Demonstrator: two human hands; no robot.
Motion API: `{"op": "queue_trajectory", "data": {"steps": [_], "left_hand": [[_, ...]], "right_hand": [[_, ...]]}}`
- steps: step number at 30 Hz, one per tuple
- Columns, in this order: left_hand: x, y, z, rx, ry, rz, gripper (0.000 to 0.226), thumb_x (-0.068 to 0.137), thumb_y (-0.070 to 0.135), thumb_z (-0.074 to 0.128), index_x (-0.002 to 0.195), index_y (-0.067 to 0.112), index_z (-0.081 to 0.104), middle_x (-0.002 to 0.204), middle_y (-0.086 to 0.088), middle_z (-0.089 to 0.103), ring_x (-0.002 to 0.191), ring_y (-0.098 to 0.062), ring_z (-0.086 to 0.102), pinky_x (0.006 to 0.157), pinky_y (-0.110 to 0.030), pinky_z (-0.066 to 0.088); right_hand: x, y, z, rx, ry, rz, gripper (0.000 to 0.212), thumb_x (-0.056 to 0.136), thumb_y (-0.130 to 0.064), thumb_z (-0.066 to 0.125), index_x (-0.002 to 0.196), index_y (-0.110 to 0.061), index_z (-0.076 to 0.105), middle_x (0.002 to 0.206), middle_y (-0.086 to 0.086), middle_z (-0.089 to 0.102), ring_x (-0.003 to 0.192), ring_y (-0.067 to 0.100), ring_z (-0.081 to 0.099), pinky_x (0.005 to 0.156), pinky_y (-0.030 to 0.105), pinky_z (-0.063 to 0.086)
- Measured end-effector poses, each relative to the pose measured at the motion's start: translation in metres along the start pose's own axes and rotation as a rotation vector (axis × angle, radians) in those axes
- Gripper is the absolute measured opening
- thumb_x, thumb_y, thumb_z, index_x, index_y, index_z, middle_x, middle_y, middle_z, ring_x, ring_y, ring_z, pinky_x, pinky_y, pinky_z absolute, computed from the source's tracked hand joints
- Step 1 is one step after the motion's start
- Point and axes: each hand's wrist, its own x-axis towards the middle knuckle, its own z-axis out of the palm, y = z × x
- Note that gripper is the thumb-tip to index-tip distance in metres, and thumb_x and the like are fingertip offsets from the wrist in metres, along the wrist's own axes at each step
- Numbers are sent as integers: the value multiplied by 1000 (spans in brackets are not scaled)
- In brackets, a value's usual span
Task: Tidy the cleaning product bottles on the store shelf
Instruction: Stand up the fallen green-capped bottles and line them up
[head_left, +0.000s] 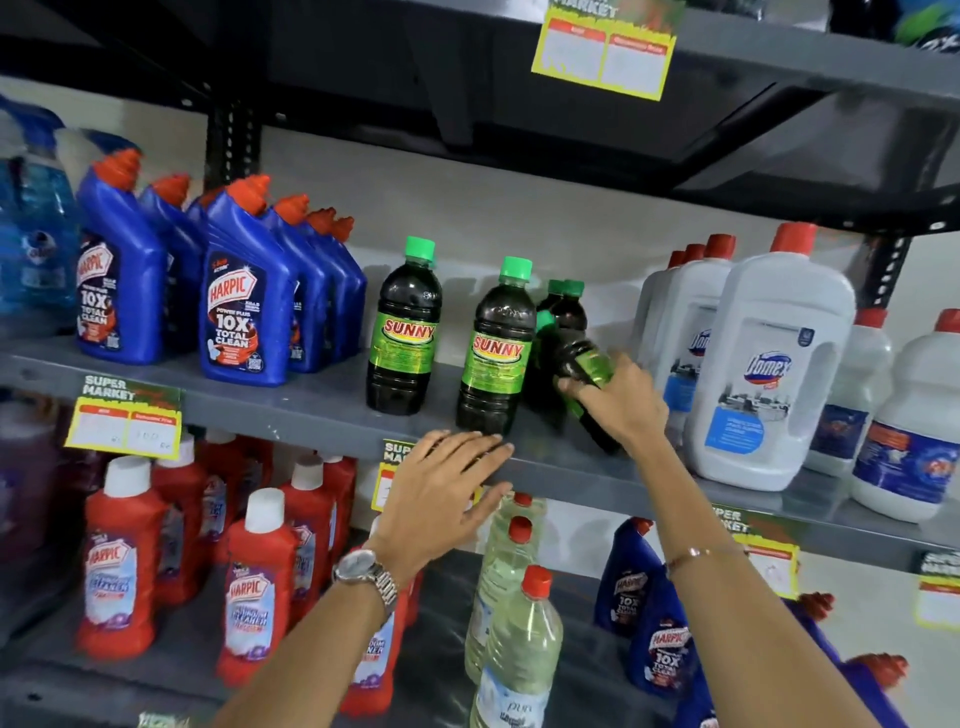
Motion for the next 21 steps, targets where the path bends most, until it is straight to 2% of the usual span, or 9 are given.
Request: {"op": "queue_trajectory", "data": {"steps": [2,5,8,11,14,16,18,19,21], "left_hand": [[0,1,0,0,16,-3,32,86,38,58,111,19,66,111,4,69,102,-13,62,88,-31,46],[0,3,0,-8,38,-12,32,85,38,60,110,19,67,110,4,69,101,-12,62,90,-30,44],[0,4,-1,-9,45,-25,32,85,38,59,110,19,67,110,5,69,101,-12,62,92,-29,42],[-1,4,-2,-5,38,-20,33,85,38,59,111,19,66,109,5,69,101,-12,62,91,-29,42],[0,5,-3,0,33,-28,33,86,39,57,111,19,66,109,4,69,101,-12,62,92,-30,42],[0,5,-4,-2,25,-39,33,87,40,55,111,19,66,110,4,69,101,-13,62,92,-29,41],[0,6,-4,-5,18,-46,34,87,40,54,111,19,66,110,5,69,101,-13,62,92,-30,41],[0,6,-4,-7,15,-48,34,87,40,54,111,19,66,110,5,69,101,-13,62,92,-29,40],[0,6,-4,-11,13,-50,34,87,40,53,111,19,66,110,4,69,102,-12,62,92,-29,40]], "right_hand": [[-6,1,1,244,77,33,75,74,-48,68,135,-13,41,129,21,51,124,35,44,96,41,39],[-21,0,3,532,83,58,79,76,-40,71,138,-10,33,138,18,39,131,31,35,101,33,32],[-28,1,3,592,60,66,84,75,-40,72,139,-10,27,138,15,36,129,27,36,95,26,31],[-24,0,-4,587,8,103,92,73,-47,72,142,-11,23,145,14,32,133,27,35,107,36,33],[-8,-7,-22,932,71,129,83,80,-34,64,147,-15,18,152,11,28,138,25,32,113,39,28],[8,-7,-37,1056,-39,106,76,75,-26,58,144,-16,29,144,11,42,130,23,42,110,37,32],[15,-4,-48,1025,-209,50,70,70,-22,54,139,-15,41,135,7,53,114,18,52,100,34,40],[16,-1,-51,997,-236,32,67,70,-20,56,136,-14,45,132,5,56,108,15,54,90,30,42],[19,5,-53,950,-180,24,65,66,-16,67,129,-13,50,120,0,60,100,10,57,75,23,42]]}}
